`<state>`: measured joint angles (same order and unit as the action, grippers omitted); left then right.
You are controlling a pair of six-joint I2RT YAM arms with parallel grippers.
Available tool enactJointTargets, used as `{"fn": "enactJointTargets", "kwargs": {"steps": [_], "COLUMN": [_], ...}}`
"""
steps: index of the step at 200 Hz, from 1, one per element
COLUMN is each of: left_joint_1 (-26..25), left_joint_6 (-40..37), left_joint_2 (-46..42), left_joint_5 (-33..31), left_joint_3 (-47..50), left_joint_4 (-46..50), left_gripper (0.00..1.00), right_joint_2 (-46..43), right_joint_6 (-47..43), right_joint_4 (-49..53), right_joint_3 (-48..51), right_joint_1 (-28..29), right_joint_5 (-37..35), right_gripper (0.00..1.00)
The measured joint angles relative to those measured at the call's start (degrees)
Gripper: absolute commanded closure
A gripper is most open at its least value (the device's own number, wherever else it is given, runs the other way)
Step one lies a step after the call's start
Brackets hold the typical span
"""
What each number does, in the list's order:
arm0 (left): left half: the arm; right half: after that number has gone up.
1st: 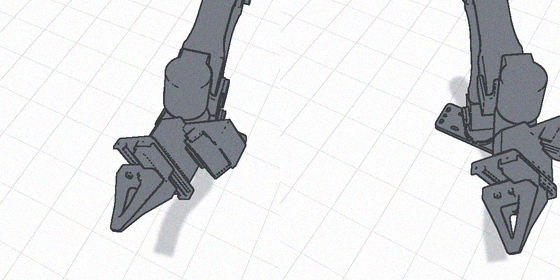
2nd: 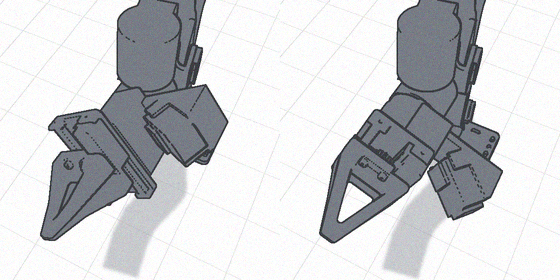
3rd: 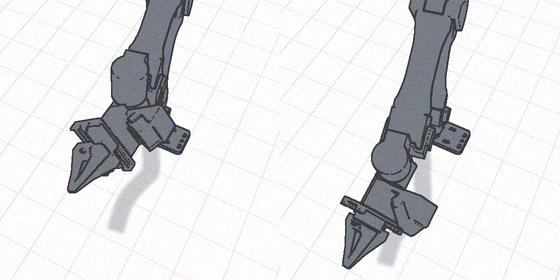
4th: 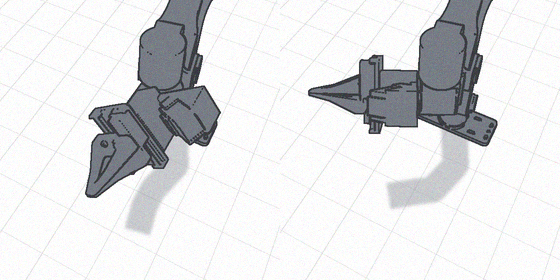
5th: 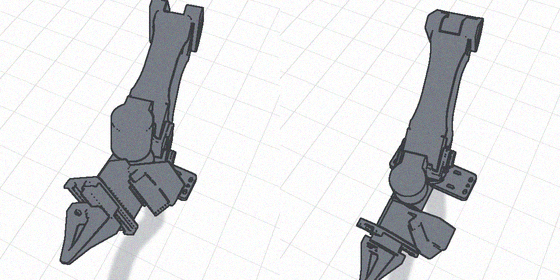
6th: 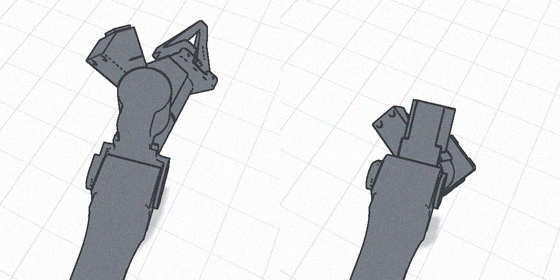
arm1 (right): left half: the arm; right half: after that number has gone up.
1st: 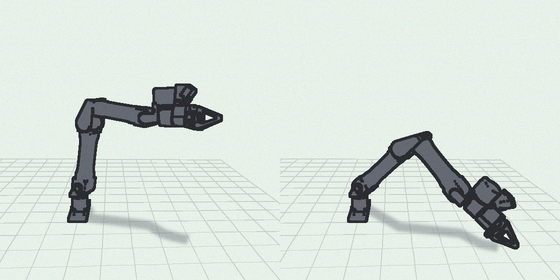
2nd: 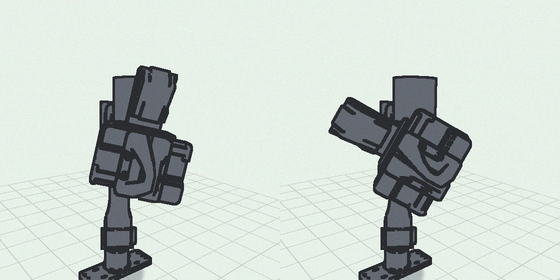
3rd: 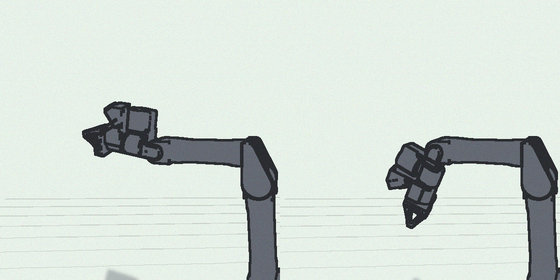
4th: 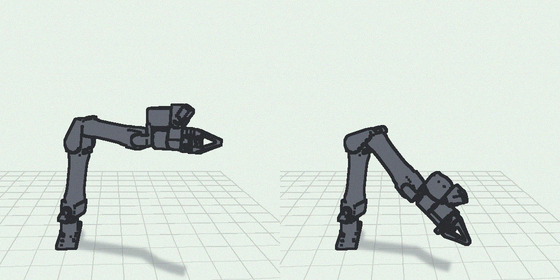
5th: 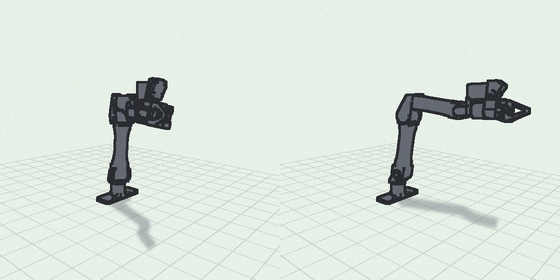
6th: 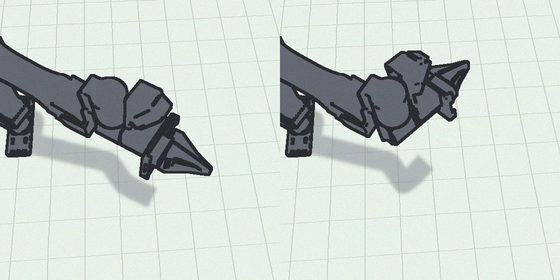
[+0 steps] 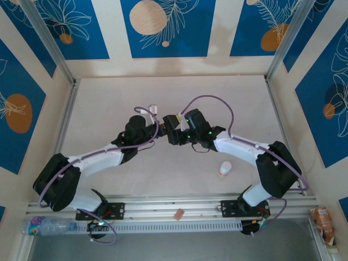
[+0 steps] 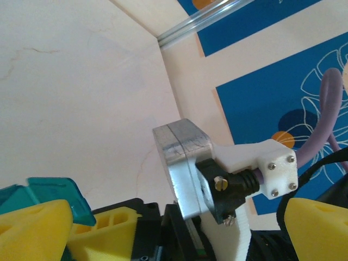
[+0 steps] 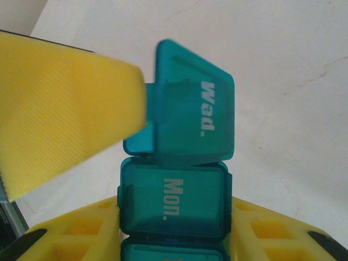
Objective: Sort the pills into containers
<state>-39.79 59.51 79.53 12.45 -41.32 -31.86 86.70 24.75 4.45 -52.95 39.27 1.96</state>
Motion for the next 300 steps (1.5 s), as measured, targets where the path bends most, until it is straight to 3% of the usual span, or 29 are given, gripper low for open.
{"fn": "enactJointTargets", "kwargs": {"steps": [53, 115, 228, 239, 268, 300], "left_joint_1": [3.39, 8.66, 9.31, 9.31, 9.31, 9.31], "left_joint_6": [-4.37, -6.56, -7.15, -7.15, -7.13, -7.13], "left_joint_2": [-6.23, -11.98, -13.05, -13.03, -12.83, -12.22], "left_joint_5": [-4.44, -7.02, -6.99, -6.97, -6.97, -6.91], "left_joint_3": [0.17, 4.52, 6.56, 6.56, 6.58, 6.56], "left_joint_4": [7.91, 13.79, 14.75, 14.75, 14.32, 13.88], "left_gripper": [0.00, 0.00, 0.00, 0.00, 0.00, 0.00], "right_joint_2": [0.83, 8.15, 14.10, 14.16, 14.16, 14.10], "right_joint_6": [-1.53, -5.44, -10.12, -10.27, -10.45, -10.75], "right_joint_4": [0.11, 2.34, 7.13, 7.17, 7.37, 7.87], "right_joint_3": [1.60, 1.46, -2.32, -2.34, -2.34, -2.34], "right_joint_1": [-1.07, -0.02, 5.25, 5.31, 5.31, 5.44], "right_joint_5": [0.00, -1.07, -9.20, -9.53, -10.05, -10.58], "right_gripper": [0.74, 0.74, 0.70, 0.67, 0.45, 0.38]}}
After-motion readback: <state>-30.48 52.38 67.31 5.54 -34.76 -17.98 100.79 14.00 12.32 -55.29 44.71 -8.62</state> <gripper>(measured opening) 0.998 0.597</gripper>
